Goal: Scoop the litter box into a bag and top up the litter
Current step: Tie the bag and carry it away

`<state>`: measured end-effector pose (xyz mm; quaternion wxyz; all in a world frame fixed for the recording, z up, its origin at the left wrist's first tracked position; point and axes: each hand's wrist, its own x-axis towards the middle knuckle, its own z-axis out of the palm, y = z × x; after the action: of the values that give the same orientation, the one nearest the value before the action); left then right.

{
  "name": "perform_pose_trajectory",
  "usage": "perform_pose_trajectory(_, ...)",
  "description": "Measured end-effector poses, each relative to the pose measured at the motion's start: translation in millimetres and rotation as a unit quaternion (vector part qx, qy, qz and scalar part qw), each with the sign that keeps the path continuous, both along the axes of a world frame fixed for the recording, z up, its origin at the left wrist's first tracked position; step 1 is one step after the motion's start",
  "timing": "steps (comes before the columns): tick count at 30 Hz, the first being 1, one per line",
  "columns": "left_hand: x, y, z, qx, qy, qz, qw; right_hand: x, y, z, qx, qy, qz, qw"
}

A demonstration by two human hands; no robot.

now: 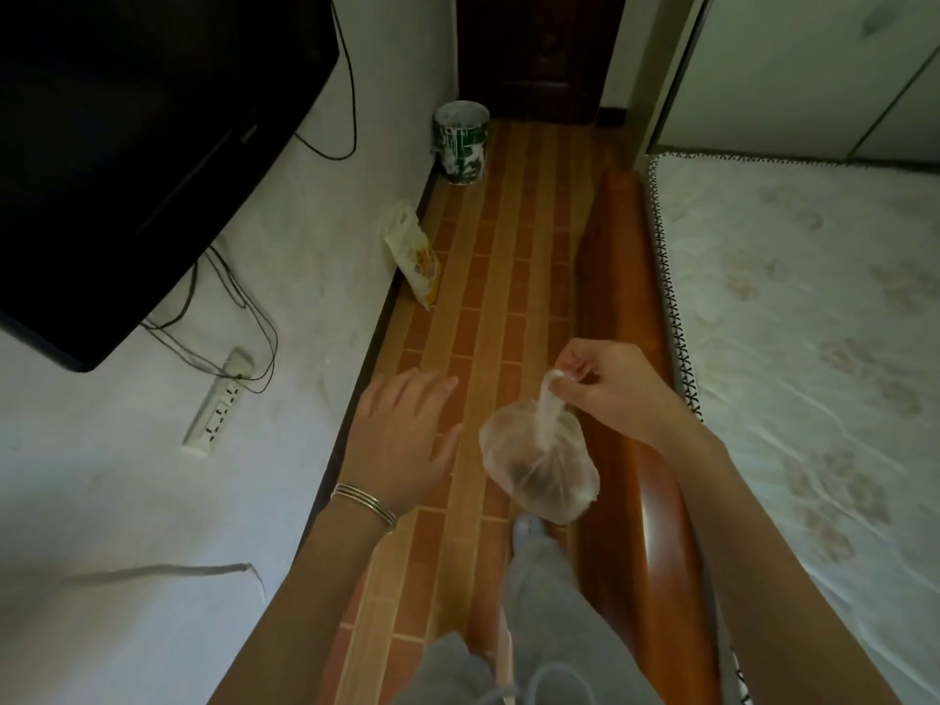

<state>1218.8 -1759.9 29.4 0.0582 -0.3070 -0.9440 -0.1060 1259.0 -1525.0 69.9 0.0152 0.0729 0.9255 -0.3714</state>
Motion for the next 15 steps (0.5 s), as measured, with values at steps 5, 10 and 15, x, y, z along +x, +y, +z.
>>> perform_pose_trajectory(5, -69.8, 41.0, -9.0, -0.006, 0.006, 0.012, 1.000, -70.7, 41.1, -2.0, -0.005, -0.013, 0.021, 1.000)
perform_pose_trajectory(10, -153.9, 99.3, 1.6, -0.006, 0.016, 0.016, 1.000, -159.3, 98.8, 12.7, -0.004, -0.007, 0.032, 0.999)
perform_pose_trajectory(15, -224.7, 155.4, 9.1, 0.022, 0.008, 0.021, 1.000, -238.6, 152.3, 12.4, 0.032, -0.061, 0.097, 0.993)
